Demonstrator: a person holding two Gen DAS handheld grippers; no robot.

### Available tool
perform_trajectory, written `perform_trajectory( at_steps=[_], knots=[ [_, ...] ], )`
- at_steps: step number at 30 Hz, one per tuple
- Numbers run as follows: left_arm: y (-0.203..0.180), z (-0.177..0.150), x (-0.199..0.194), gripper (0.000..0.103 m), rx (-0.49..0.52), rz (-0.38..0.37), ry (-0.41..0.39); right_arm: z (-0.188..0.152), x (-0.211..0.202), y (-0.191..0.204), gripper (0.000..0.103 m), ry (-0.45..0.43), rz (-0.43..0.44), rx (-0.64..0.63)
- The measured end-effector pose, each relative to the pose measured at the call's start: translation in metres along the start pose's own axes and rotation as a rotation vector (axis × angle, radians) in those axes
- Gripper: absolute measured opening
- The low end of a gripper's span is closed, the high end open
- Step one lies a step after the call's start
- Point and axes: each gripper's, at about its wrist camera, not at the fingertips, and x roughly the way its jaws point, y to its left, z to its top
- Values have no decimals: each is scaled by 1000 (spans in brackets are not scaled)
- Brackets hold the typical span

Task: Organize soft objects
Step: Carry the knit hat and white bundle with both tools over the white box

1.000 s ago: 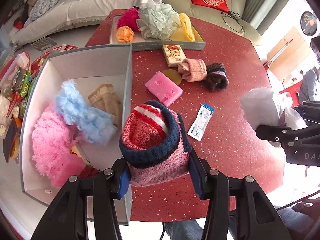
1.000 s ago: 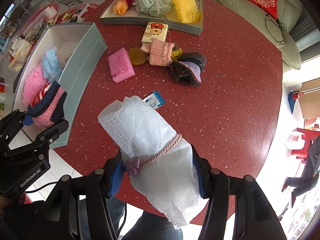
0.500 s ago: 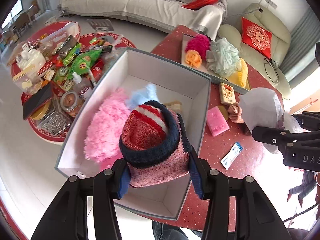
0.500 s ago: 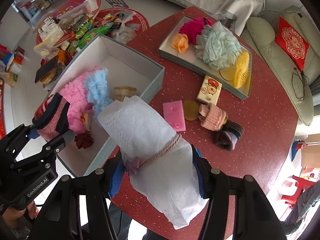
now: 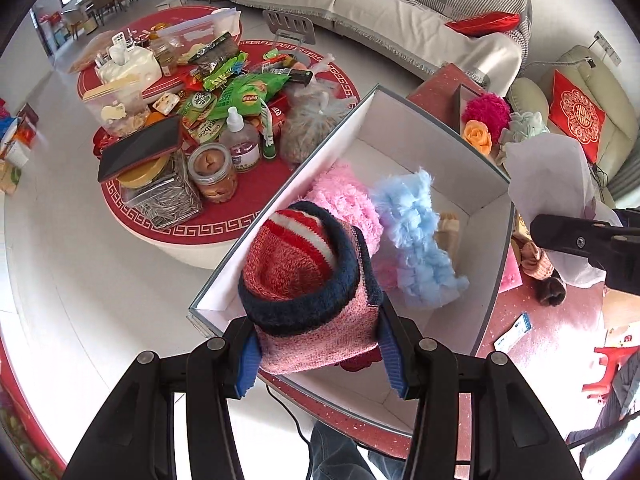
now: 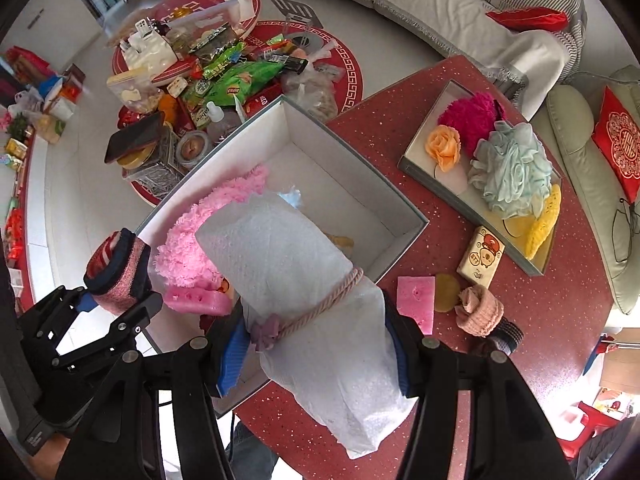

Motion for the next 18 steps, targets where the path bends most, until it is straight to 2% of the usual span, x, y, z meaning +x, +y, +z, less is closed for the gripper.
perform_trajectory(
  at_steps=[18],
  knots=[
    [-23, 6, 23, 52, 17, -15, 60, 15, 36, -14, 62, 49, 13, 45]
  ],
)
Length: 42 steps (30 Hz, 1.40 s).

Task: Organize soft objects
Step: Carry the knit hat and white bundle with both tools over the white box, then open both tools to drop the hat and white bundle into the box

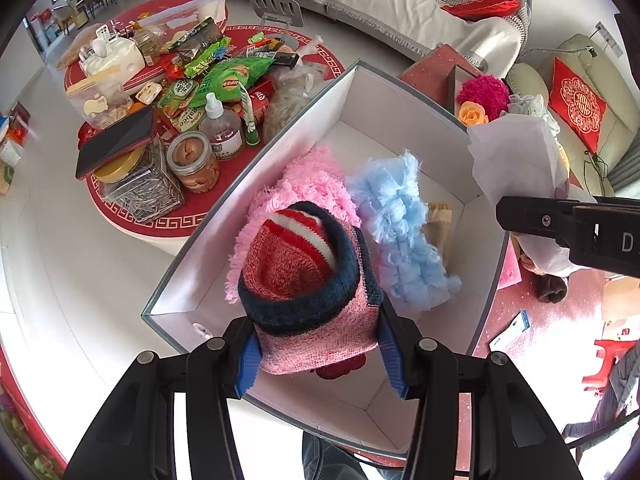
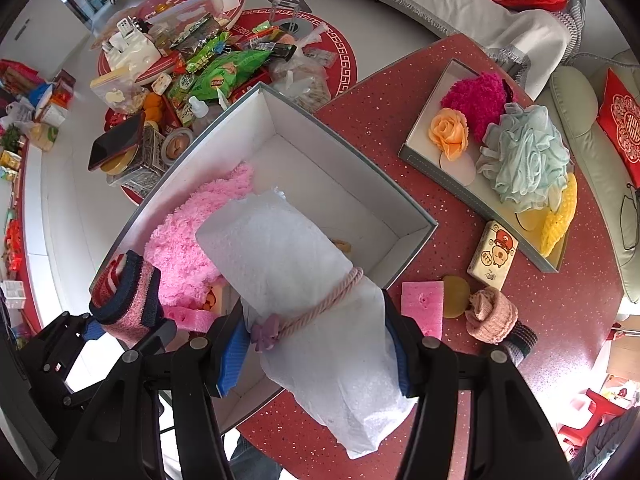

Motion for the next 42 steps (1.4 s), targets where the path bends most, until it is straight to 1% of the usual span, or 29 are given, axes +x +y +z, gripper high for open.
perform_trajectory(
  at_steps=[17, 18, 19, 20, 21, 22, 23, 25, 26, 29, 34, 42],
  knots=[
    [-10, 5, 15, 52, 25, 0, 35, 20, 18, -2, 63, 6, -2, 8],
    [-11, 5, 16, 54, 28, 1, 39, 22, 19, -1, 64, 4, 3, 6],
    [-11, 5, 17, 68, 31, 4, 44, 23, 19, 0, 67, -1, 7, 1],
    [-12, 5, 18, 79, 31, 7, 49, 24, 19, 1, 73, -6, 13, -4],
    [-12, 5, 18, 99, 28, 13, 54, 24, 19, 2, 81, -8, 22, -7],
    [-11, 4, 19, 102, 25, 15, 59, 25, 20, 2, 84, -9, 31, -8],
    [-11, 4, 19, 102, 21, 10, 61, 24, 19, 3, 86, -16, 34, -7],
    [-11, 3, 18, 102, 14, 16, 55, 24, 17, 2, 96, -32, 35, -2],
    [-11, 3, 18, 102, 12, 23, 55, 23, 17, 2, 102, -32, 37, 1],
    [-11, 2, 20, 102, 8, 39, 74, 21, 15, 0, 103, -40, 45, 8],
    [-15, -1, 19, 102, 13, 35, 92, 16, 13, -3, 103, -33, 57, 14],
    [-31, -9, 11, 102, 86, 62, 98, 0, 6, -13, 103, -30, 72, 45]
  ],
)
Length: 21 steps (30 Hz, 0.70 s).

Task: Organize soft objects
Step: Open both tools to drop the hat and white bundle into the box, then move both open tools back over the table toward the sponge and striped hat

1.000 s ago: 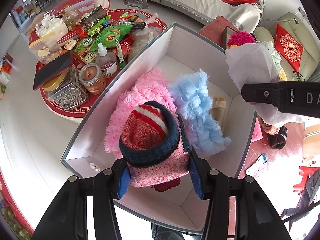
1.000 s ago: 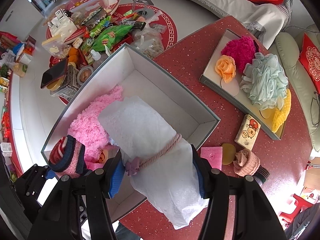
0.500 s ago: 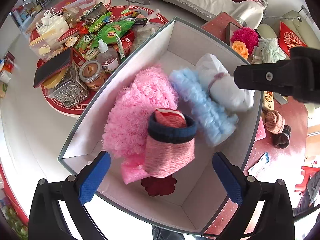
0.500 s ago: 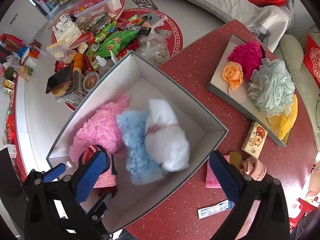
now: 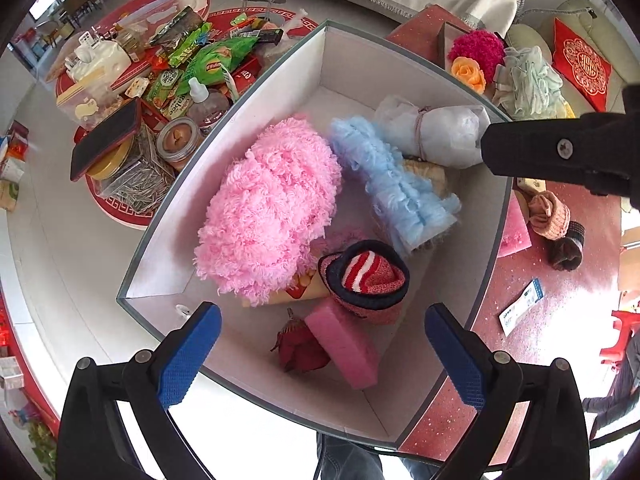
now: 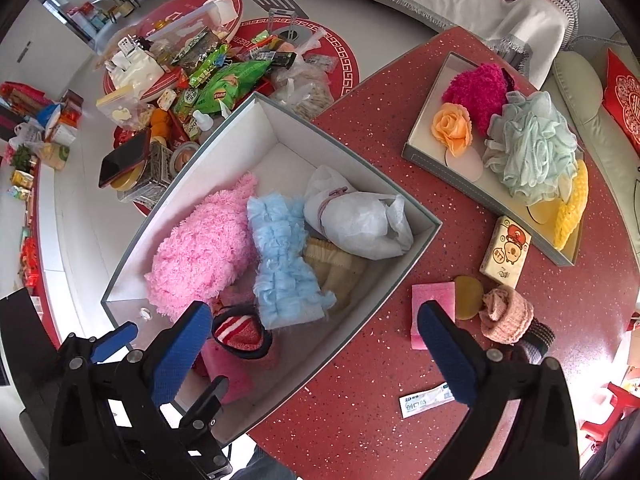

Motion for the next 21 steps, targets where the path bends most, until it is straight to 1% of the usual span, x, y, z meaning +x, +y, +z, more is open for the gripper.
perform_trajectory(
  at_steps=[5, 9, 17, 21],
  knots=[
    [-21, -5, -3, 102, 55, 4, 15, -15, -9, -19, 103, -14, 8, 44],
    [-46, -11, -7, 102, 122, 6, 12, -33, -17, -44, 103, -26, 9, 111],
    [-109, -24, -7, 102, 259, -23, 32, -82, -26, -115, 103, -25, -12, 269],
    [-142, -32, -2, 102, 325, -38, 56, -111, -28, -153, 103, -21, -23, 354]
  ],
)
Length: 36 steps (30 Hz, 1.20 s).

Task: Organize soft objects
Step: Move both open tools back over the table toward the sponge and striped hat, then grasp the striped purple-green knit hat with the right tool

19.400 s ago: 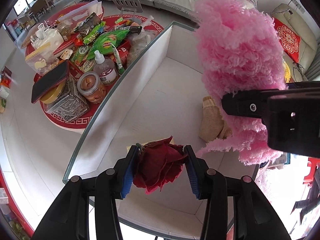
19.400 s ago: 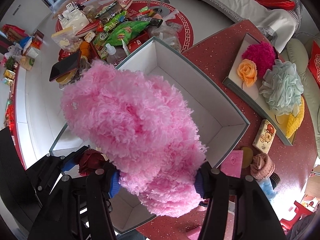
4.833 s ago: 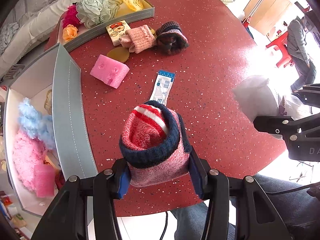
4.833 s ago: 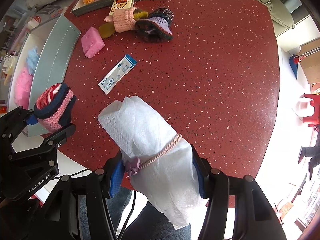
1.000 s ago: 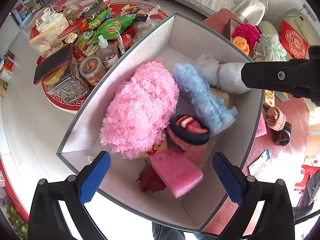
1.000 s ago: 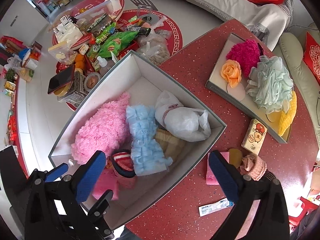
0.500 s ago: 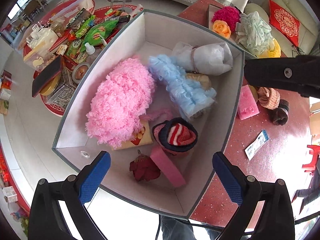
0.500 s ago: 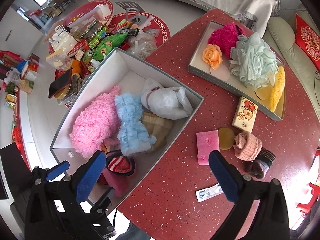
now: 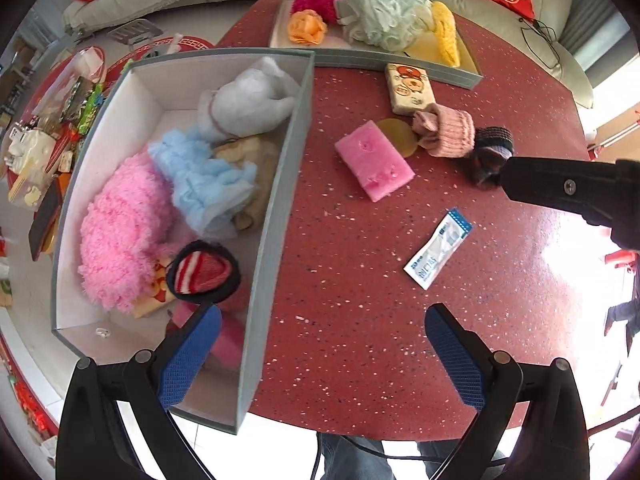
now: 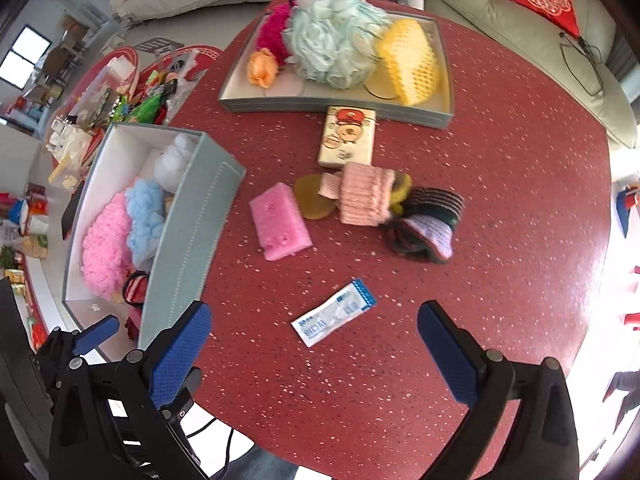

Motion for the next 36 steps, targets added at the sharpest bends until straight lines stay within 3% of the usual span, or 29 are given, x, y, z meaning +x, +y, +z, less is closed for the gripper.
perform_trajectory(
  at_steps=[8, 15, 22, 36],
  knots=[
    [-58, -2, 34, 102, 68, -26, 85, -35, 4, -79, 103, 23, -31, 150],
    [-88, 11, 65, 102, 155, 53, 82, -63, 22, -131, 103, 73, -27, 251],
    [-65, 63, 89, 102, -92, -5, 105, -69, 42, -152, 103, 89, -19, 299],
    [-20, 110, 112, 102, -458, -80, 61, 21, 74, -156, 103, 5, 100, 357]
  ],
)
